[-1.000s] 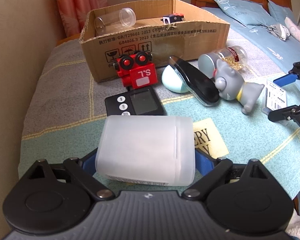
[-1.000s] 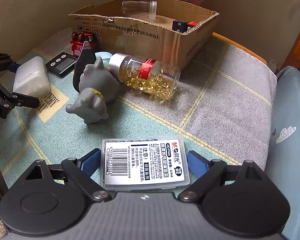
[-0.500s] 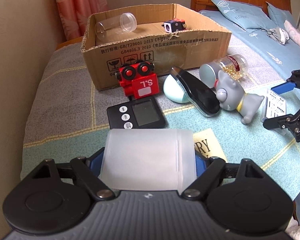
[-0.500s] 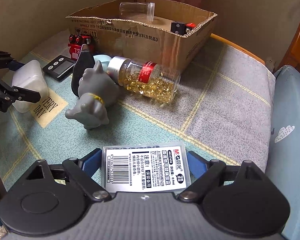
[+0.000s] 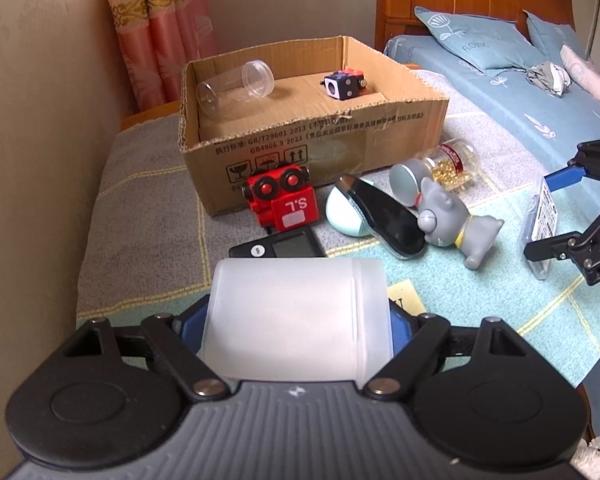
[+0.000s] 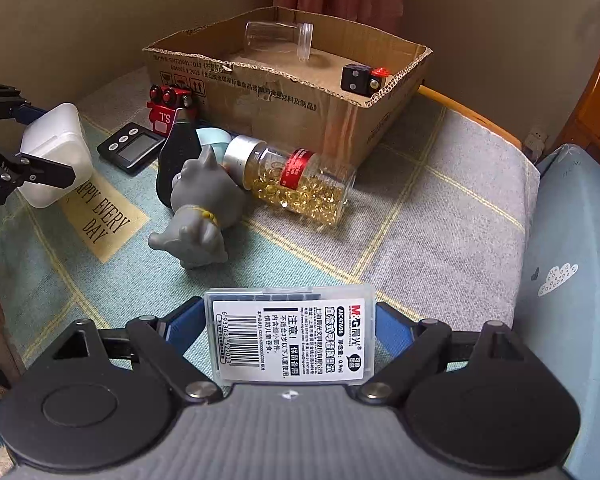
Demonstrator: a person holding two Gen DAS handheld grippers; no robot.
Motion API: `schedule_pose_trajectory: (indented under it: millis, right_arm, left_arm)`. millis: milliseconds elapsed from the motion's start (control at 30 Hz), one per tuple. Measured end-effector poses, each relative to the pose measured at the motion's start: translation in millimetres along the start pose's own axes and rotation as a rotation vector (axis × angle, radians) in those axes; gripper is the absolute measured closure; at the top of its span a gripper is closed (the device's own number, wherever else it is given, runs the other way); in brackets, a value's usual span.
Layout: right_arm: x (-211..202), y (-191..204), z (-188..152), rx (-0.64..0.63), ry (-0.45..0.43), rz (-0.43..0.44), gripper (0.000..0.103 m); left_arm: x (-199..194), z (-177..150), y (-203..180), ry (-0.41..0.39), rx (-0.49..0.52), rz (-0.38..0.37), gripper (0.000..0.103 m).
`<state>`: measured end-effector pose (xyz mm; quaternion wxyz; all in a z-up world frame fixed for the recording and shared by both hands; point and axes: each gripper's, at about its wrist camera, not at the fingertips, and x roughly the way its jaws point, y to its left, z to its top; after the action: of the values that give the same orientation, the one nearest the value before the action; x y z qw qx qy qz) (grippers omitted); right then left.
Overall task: Organize rigid objects
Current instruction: 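Carry the white container and card case into the box and release both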
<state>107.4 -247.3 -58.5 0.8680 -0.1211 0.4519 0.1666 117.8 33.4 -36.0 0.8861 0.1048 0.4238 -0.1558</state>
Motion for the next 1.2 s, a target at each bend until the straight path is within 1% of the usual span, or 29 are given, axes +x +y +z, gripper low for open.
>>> schedule_pose_trajectory:
  millis: [133,200,600,667,800,833,867,900,933,967,1033,1133,1200]
  right_arm:
    - [-13.3,-2.8,10.9,-0.016,-0.035,-0.001,0.011]
    - [-19.2,-5.3,18.1,-0.020,-0.054,-0.003,0.011]
    - [-39.9,-20.1,73.3,-0.033,-0.174,-0.005,0.011]
    - [-43.9,-22.7,83.7,-0.033,-0.195,-0.008,0.011]
    - [-49.7,-26.4,102.9,-0.034,-0.229,-0.008,0.011]
    - [-50.6,-26.9,107.9,-0.037,-0.238,-0.012,0.011]
    - [-50.9,-26.9,111.6,-0.039,-0.242,-0.011,0.011]
    - [-51.0,-26.3,115.9,-0.040,-0.249,-0.011,0.011]
    - [-51.0,-25.4,119.5,-0.039,-0.255,-0.012,0.011]
    - [-50.2,-24.0,123.3,-0.039,-0.259,-0.010,0.011]
    - [-48.4,-21.4,129.6,-0.043,-0.264,-0.003,0.011]
    - [-43.0,-17.0,137.4,-0.059,-0.259,0.002,0.011]
    - [-37.8,-15.2,143.8,-0.064,-0.252,0.005,0.011]
  left_arm:
    - [-7.0,16.8,4.0,-0.032,-0.030,-0.023,0.020]
    - [-9.7,26.8,3.3,-0.056,-0.026,-0.026,0.020]
    - [-9.8,98.7,-1.4,-0.176,0.056,0.041,0.020]
    - [-7.9,112.5,1.5,-0.192,0.057,0.053,0.020]
    - [1.7,138.7,10.9,-0.221,0.020,0.088,0.020]
    - [5.2,143.6,14.4,-0.244,-0.005,0.104,0.018]
    - [8.1,146.9,17.7,-0.273,-0.031,0.121,0.010]
    - [11.4,149.1,21.0,-0.287,-0.060,0.140,0.004]
    - [14.8,149.9,24.3,-0.289,-0.087,0.157,0.001]
    - [17.7,149.6,27.4,-0.276,-0.105,0.160,0.001]
    - [20.9,144.6,32.1,-0.253,-0.125,0.140,0.001]
    - [22.0,128.1,31.3,-0.207,-0.114,0.119,0.001]
    - [20.2,116.8,29.3,-0.193,-0.105,0.111,0.001]
